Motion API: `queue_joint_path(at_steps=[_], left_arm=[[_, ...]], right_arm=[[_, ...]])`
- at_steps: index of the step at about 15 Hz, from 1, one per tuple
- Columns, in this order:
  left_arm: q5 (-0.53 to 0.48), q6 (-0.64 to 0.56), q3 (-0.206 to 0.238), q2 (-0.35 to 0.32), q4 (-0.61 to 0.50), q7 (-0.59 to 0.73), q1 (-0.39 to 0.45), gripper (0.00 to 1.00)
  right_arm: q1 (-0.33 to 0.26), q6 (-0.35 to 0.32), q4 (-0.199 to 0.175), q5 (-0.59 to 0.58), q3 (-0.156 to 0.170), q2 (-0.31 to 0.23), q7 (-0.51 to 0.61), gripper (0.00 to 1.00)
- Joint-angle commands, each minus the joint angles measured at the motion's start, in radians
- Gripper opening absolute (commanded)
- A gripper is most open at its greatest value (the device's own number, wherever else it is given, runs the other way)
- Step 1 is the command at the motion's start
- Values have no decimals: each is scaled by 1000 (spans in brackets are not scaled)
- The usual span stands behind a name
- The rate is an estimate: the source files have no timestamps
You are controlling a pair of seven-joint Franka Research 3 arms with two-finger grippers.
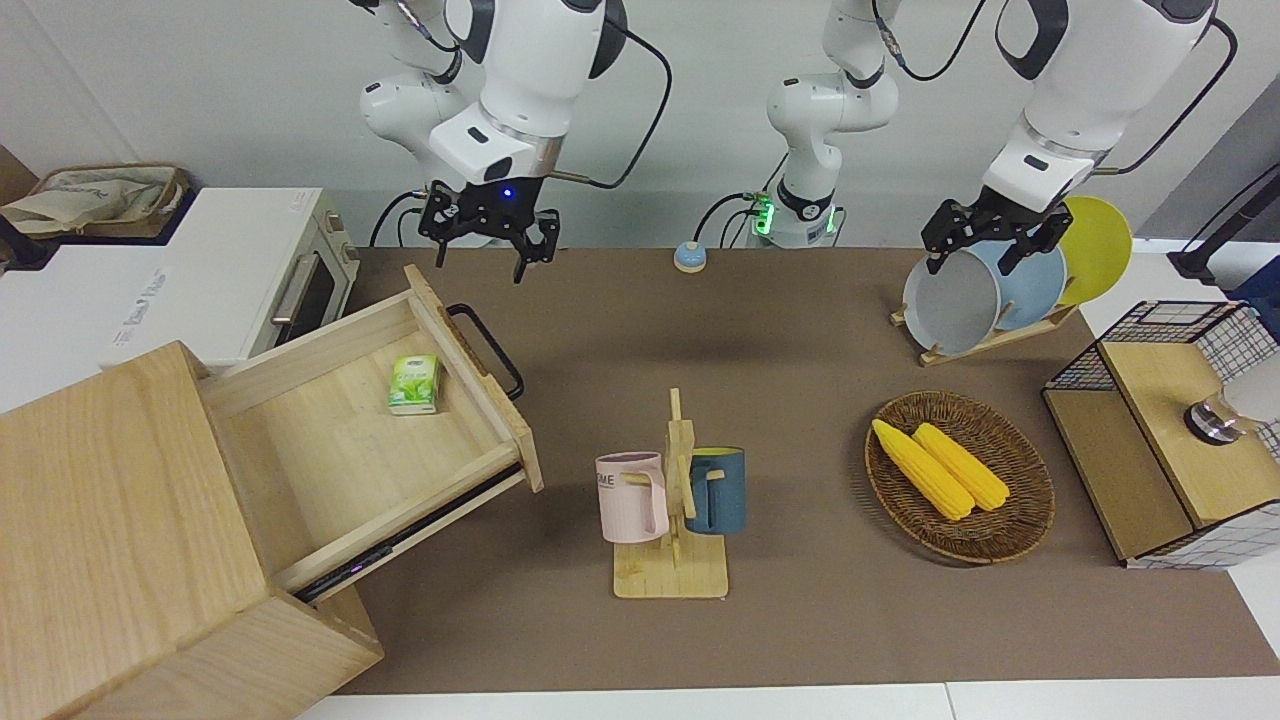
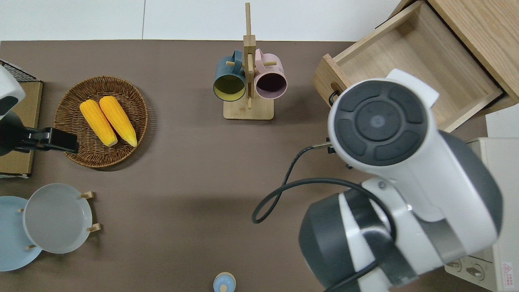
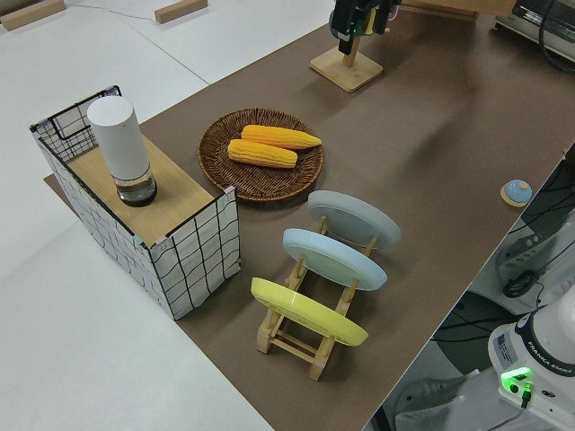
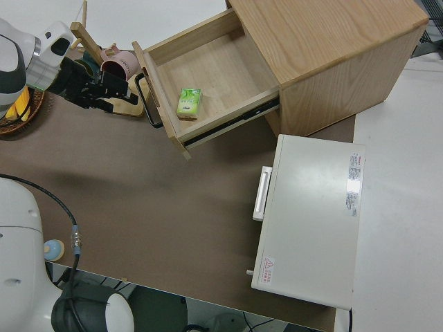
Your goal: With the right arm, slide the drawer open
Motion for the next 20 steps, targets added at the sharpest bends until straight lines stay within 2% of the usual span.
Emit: queue_joint_path(at_steps=[1, 5, 11, 17, 20], left_arm=[[18, -18, 0, -3, 10, -10, -7, 993], [18, -18, 0, -4, 10, -10, -7, 993], [18, -18, 0, -4, 10, -10, -7, 993], [18, -18, 0, -4, 10, -10, -7, 993], [18, -18, 0, -4, 10, -10, -7, 993]], right_arm=[[-103, 56, -33, 147, 14, -59, -79, 983], [-238, 93, -97, 307, 14, -104, -148, 983], [-339, 93, -106, 398, 14, -98, -225, 985], [-404, 97, -120, 384, 16, -79, -344, 985], [-410, 99, -120, 289, 16, -67, -369, 985]])
